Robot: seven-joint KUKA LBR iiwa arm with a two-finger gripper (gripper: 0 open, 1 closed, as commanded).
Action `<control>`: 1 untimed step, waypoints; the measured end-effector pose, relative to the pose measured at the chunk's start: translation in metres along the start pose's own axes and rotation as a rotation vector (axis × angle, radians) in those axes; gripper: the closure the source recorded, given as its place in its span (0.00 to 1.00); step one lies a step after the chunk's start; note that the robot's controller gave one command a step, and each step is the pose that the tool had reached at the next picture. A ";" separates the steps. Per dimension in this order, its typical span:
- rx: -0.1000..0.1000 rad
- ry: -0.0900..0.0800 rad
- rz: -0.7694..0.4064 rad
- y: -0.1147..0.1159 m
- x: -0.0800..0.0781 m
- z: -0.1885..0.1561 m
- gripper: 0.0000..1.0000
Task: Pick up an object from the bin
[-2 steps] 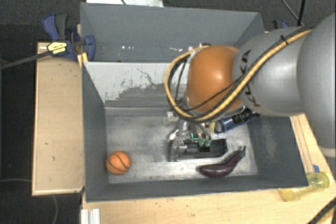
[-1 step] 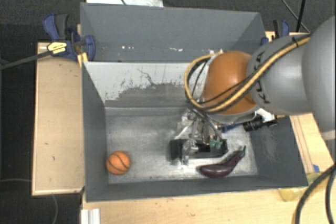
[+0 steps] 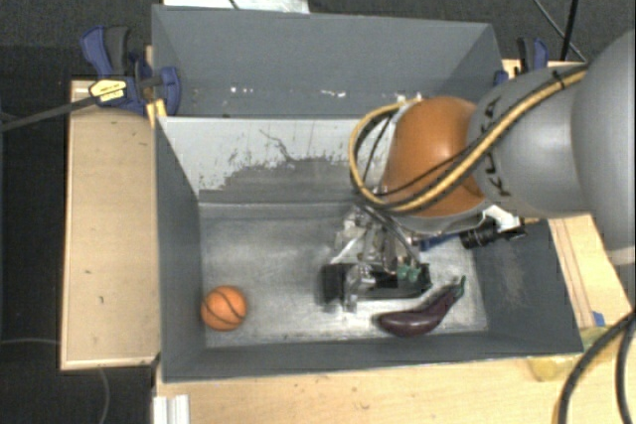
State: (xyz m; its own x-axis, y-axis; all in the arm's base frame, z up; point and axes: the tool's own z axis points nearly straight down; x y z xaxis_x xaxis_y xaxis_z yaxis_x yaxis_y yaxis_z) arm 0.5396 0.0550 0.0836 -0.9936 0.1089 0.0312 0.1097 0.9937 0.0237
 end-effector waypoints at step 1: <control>0.028 -0.022 -0.344 -0.020 0.034 -0.137 1.00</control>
Offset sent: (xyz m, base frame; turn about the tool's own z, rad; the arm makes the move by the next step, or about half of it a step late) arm 0.0000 0.0000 0.0000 0.0000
